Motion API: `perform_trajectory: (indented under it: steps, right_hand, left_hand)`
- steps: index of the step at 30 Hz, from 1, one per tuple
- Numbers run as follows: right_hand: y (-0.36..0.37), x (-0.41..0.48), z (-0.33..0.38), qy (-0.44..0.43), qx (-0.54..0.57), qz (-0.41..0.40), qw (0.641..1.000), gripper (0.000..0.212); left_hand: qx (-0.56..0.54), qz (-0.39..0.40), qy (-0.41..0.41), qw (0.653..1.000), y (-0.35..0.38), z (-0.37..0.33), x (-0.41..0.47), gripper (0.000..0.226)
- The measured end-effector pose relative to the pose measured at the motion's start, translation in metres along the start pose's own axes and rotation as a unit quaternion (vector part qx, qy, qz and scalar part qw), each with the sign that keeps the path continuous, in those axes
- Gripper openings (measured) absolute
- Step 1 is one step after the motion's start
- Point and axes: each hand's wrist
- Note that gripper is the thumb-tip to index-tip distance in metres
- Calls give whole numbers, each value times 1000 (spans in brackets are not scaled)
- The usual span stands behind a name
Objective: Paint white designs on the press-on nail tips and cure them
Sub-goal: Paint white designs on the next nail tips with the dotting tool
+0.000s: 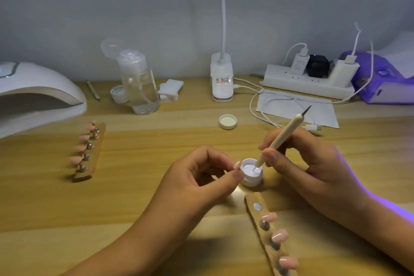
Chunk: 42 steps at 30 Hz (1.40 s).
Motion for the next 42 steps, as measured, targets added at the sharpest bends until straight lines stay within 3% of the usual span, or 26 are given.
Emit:
perform_trajectory:
  steps: [5, 8, 14, 17, 21, 24, 33, 42]
  right_hand:
    - [1, 0, 3, 2, 4, 2, 1000, 15]
    - [-1, -1, 7, 28, 97, -33, 994, 11]
    - [-6, 0, 9, 162, 354, -69, 918, 10]
    - [0, -1, 12, 168, 416, -48, 893, 6]
    - [7, -4, 23, 149, 402, -20, 903, 11]
    - [8, -6, 26, 168, 423, -15, 890, 29]
    - [10, -6, 34, 213, 425, -17, 880, 28]
    - [10, -7, 30, 187, 408, 22, 893, 22]
  left_hand:
    - [25, 14, 11, 1000, -2, 0, 1, 23]
    - [32, 22, 20, 999, -2, 0, 0, 22]
    - [37, 29, 23, 999, -2, 0, -2, 21]
    - [35, 30, 26, 999, -2, 0, -1, 22]
    - [38, 32, 27, 998, -2, 0, -1, 21]
    - [40, 49, 25, 998, -2, 1, -1, 18]
    - [42, 67, 24, 997, -1, 1, -3, 19]
    - [46, 67, 27, 996, -1, 3, -3, 20]
Point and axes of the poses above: each hand's wrist, its own x-axis towards the middle knuckle, its own y-axis out of the palm, z = x × y, and after that the axes turned 7 degrees about y, right-handed
